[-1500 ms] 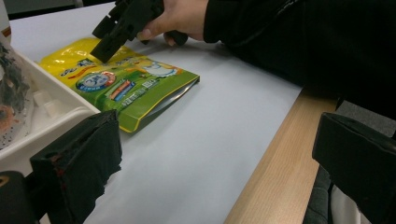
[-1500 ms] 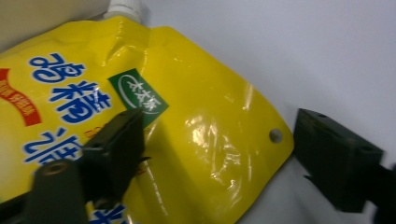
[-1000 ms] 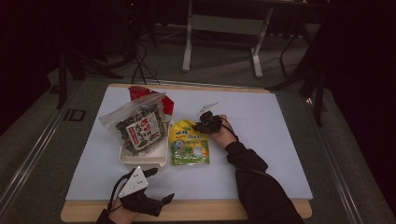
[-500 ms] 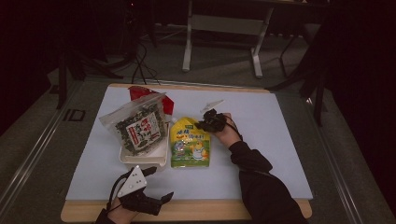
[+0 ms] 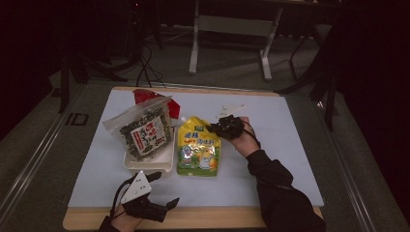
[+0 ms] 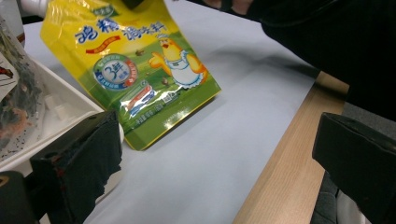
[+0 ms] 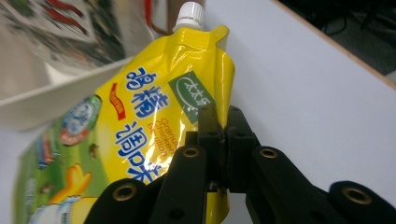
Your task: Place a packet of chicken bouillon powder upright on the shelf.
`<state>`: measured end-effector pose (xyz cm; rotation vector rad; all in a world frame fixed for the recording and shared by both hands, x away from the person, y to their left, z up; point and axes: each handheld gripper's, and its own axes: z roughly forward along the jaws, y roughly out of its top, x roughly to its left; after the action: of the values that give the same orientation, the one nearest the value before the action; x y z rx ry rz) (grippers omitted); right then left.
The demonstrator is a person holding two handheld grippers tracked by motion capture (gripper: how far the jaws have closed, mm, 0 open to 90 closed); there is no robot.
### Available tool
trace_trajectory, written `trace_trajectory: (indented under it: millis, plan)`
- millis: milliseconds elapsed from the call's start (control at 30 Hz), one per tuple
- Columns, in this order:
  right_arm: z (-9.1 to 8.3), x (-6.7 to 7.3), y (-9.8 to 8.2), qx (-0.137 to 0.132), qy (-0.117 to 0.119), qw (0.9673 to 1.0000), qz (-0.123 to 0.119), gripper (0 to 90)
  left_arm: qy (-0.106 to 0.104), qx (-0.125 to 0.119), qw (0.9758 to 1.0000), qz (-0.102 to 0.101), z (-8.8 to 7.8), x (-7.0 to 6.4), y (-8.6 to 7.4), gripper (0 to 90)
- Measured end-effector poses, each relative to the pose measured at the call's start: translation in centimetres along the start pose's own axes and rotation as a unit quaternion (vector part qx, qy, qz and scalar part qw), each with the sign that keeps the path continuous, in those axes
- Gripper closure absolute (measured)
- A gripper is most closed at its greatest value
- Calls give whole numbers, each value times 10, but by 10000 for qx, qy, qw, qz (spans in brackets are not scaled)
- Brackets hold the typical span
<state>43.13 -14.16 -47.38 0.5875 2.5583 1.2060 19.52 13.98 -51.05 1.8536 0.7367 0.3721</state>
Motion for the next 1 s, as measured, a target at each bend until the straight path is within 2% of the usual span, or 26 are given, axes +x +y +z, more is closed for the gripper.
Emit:
trace_trajectory:
  millis: [67, 133, 300, 567, 800, 1000]
  plan:
    - [-4, 2, 1, -67, 25, 10000, 14, 878, 1, -7, 10000, -11, 1, 0, 0, 27]
    - [-13, 10, 3, -150, 36, 9998, -111, 879, -3, -6, 10000, -18, 1, 0, 0, 27]
    - [-27, 18, 5, -391, 179, 9989, -160, 879, 17, -17, 10000, -21, 1, 0, 0, 27]
    - [-46, 36, 4, -567, 262, 9973, -386, 879, 21, -26, 10000, -11, 1, 0, 1, 27]
    - [-61, 55, 6, -766, 449, 9941, -626, 878, 26, -14, 10000, 4, 1, 0, 1, 27]
    - [-68, 62, 4, -809, 617, 9926, -661, 878, 28, -6, 10000, 21, 2, 0, 1, 27]
